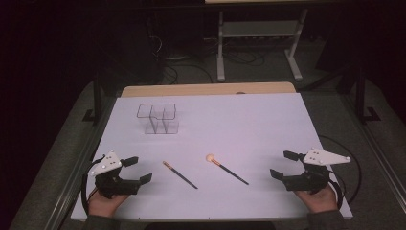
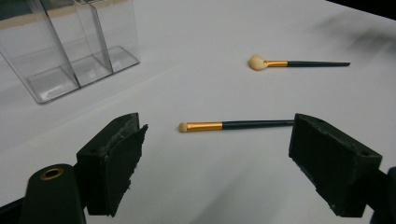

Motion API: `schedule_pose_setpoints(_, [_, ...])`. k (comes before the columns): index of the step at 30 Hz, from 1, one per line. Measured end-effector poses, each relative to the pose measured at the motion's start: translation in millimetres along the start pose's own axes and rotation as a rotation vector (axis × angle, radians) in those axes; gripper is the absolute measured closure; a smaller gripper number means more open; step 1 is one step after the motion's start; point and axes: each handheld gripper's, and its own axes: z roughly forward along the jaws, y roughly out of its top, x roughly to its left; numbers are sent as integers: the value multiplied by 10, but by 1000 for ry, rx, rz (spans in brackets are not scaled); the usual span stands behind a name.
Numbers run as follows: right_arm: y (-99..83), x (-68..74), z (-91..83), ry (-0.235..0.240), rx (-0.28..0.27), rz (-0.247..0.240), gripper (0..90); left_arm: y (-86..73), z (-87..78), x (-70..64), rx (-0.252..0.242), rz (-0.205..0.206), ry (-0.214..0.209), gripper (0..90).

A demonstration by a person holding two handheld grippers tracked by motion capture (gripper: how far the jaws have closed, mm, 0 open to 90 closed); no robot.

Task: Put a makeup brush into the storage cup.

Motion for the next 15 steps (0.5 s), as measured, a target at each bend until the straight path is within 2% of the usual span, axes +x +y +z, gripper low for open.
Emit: schedule_pose_setpoints(15, [-8,-25,60,26,19,11,138,-4,-27,4,-8,-1,0,167])
